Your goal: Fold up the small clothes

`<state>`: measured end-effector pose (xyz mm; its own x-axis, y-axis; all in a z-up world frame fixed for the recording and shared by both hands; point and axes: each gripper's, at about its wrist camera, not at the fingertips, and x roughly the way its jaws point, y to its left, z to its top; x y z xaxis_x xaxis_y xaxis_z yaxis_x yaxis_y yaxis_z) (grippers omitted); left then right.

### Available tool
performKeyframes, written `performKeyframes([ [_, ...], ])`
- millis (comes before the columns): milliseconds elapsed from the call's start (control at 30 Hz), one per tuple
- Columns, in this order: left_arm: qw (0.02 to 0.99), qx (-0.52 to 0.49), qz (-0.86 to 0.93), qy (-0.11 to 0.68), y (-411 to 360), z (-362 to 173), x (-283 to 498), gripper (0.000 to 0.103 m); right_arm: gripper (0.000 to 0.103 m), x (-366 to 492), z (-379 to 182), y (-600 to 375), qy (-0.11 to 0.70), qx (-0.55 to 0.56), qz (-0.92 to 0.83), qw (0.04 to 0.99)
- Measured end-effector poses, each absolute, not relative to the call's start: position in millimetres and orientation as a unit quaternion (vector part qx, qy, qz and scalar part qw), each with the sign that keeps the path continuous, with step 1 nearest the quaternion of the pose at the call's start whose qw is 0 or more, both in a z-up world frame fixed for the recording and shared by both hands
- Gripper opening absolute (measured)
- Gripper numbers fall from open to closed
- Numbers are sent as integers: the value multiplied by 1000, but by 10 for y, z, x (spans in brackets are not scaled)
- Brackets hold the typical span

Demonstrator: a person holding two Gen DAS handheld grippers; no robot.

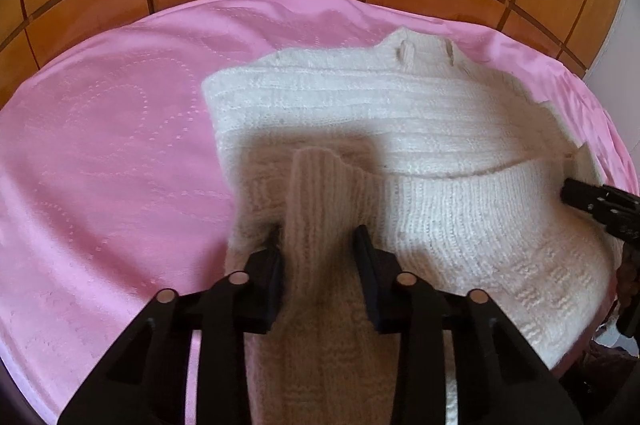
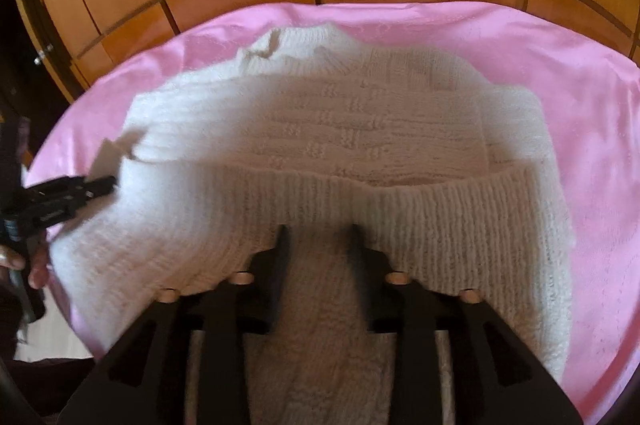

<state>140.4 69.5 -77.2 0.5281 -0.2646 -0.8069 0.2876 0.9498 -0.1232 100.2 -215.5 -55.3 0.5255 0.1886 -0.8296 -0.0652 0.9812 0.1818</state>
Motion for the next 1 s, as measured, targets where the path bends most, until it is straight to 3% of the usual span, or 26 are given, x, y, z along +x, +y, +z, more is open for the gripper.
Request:
performKeyframes([
  [33, 874, 15, -159, 459, 684, -772, 1406, 26, 53, 973, -498, -2191, 475, 70, 72, 874],
  [67, 874, 18, -159, 459, 673, -770, 1404, 23, 55, 950, -450, -2222, 469, 73, 70, 878],
  [233, 876, 35, -162, 453, 602, -749, 1371, 13, 55, 794, -224, -2555, 445, 66, 32, 892],
  [500, 880, 40, -159, 445, 584, -702, 1330, 9, 55, 712, -368, -3058, 458, 82, -42, 884],
  [533, 881, 39, -159, 444, 589, -691, 1321, 9, 53, 723, -423, -3051, 464, 76, -47, 881],
  [633, 885, 34, -166, 434, 615, -634, 1263, 7, 26, 716, -530, -2992, 476, 47, -58, 876],
  [800, 887, 36, -172, 426, 650, -596, 1211, 7, 26, 709, -542, -3036, 470, 66, -52, 879],
  [900, 886, 23, -179, 428, 679, -588, 1219, 14, 38, 713, -517, -3081, 466, 73, -57, 880],
  [967, 886, 5, -184, 425, 728, -564, 1231, 33, 40, 716, -501, -3067, 465, 71, -55, 881],
  [1000, 887, 3, -185, 422, 742, -555, 1225, 35, 40, 718, -505, -3051, 467, 67, -52, 880],
])
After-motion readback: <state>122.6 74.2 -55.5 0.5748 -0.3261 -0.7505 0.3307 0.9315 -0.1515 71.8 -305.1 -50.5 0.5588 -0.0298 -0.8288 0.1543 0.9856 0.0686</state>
